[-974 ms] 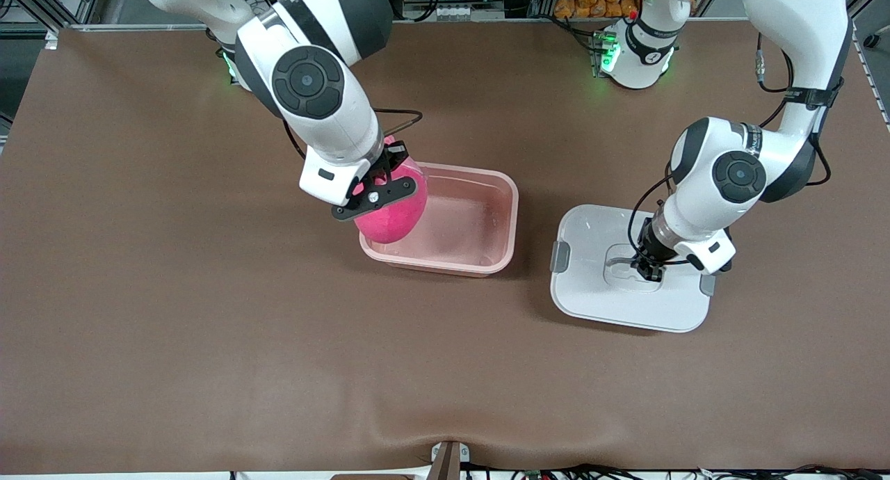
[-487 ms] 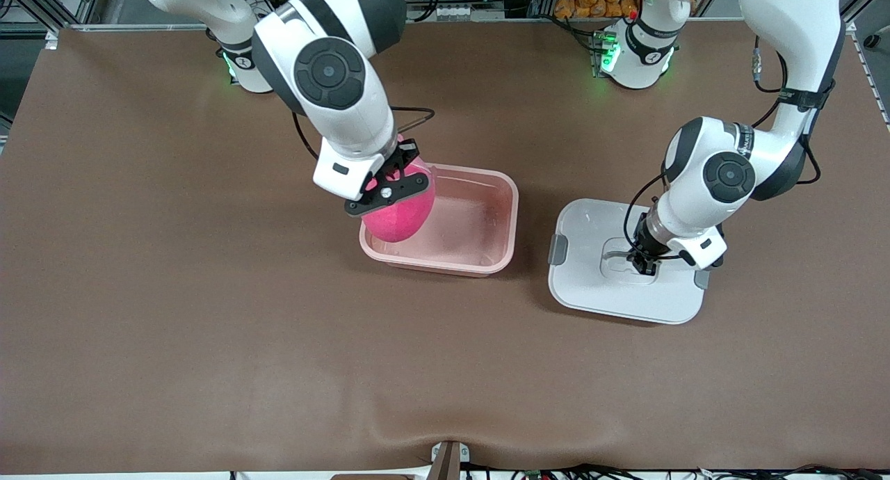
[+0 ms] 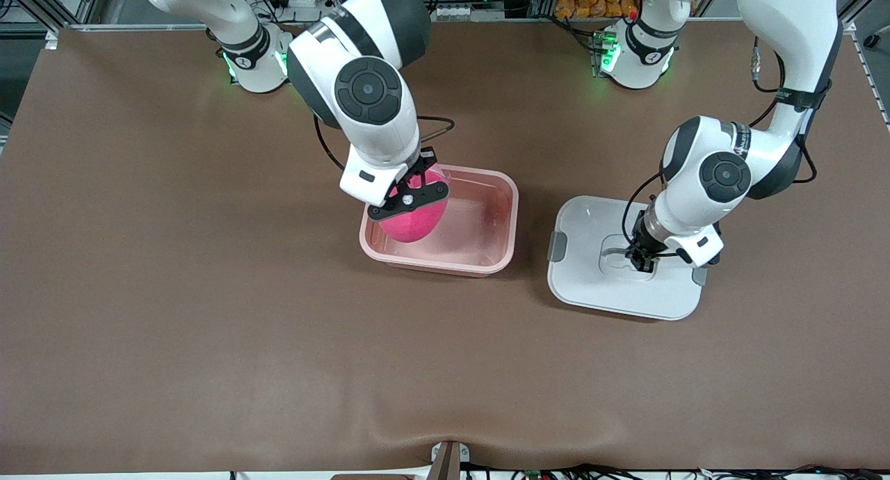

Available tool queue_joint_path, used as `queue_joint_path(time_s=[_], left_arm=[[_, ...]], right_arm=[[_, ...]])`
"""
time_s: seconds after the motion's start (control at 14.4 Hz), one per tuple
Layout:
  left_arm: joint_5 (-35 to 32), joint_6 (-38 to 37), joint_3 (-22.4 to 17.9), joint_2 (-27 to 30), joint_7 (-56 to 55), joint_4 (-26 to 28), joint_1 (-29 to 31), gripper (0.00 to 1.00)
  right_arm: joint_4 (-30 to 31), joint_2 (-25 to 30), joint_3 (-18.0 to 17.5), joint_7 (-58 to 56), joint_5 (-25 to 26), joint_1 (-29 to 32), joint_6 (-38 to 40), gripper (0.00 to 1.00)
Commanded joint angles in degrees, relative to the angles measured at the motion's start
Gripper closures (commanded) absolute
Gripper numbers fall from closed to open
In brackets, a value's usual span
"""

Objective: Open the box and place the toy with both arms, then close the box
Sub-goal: 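Carry the pink plush over the open pink box with the right gripper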

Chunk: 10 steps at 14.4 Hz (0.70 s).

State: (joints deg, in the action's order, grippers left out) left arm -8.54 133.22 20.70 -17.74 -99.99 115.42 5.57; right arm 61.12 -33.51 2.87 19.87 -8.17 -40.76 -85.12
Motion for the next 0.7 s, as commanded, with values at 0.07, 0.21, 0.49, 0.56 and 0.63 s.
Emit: queue_joint_path(time_s=[0.07,0.21,0.49,0.56,0.63], left_arm=[[1.60,1.07,0.31,2.98,-0.99,2.09,0.67,1.00],[1.60,1.51,0.30,2.98,-0.99,2.18,0.67,1.00],[1.51,1.78,0.22,2.80,-0.82,2.01,0.67,1.00],[1.51,1.78,0.22,2.80,-0.82,2.01,0.67,1.00],[1.51,1.43,0.22,2.80,-0.73,2.01,0.59,1.00]], right_arm=[[-2.67,-2.17,0.56,1.84,0.61,-1.08,-0.65,1.00],[-2.67,-2.44,0.56,2.19,0.61,-1.08,-1.97,1.00],[-2.58,-3.23,0.56,3.95,0.70,-1.69,-2.68,1.00],[-2.58,-3.58,0.65,4.04,0.78,-1.69,-2.77,1.00],[-2.58,-4.10,0.74,4.13,0.87,-1.69,-3.20,1.00]])
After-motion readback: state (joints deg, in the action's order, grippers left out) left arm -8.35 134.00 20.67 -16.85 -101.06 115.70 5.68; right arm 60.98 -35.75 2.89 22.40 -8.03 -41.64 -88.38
